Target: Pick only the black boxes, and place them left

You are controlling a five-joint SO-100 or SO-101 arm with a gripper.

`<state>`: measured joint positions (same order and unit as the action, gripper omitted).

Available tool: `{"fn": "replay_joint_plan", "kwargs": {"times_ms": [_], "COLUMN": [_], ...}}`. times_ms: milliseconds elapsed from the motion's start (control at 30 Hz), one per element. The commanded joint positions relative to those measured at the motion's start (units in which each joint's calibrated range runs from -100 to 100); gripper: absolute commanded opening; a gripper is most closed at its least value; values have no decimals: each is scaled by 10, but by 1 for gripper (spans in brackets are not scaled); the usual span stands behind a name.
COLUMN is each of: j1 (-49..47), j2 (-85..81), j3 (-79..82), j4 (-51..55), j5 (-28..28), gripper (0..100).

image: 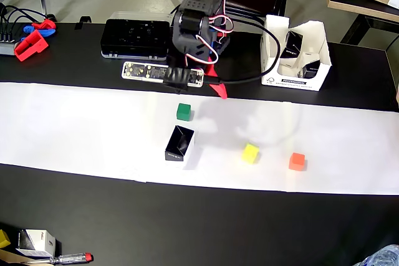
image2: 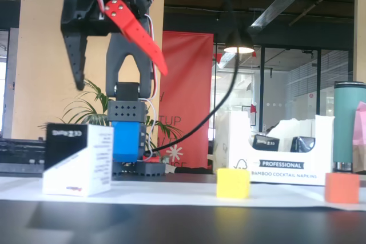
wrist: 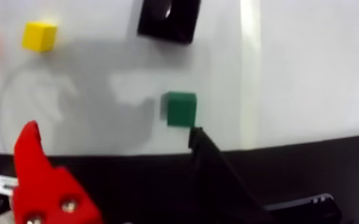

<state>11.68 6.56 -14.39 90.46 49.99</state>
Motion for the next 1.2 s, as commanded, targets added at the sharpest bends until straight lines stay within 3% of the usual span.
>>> {"fn": "replay_joint_plan", "kwargs": {"times_ms": [0, 233, 533, 600, 733, 800, 967, 1167], "j1": [0, -32, -83, -88, -83, -83, -48, -51], "j2": [68, 222, 362, 388, 426, 426, 342, 6], "j3": [-157, -318, -407, -430, -457, -449, -339, 7], "j4": [-5, -31, -72, -75, -102, -98, -98, -98], "j5": [-39, -47, -47, -47, -47, -48, -43, -43], "gripper": [48, 48, 47, 40, 17, 12, 11, 11]}}
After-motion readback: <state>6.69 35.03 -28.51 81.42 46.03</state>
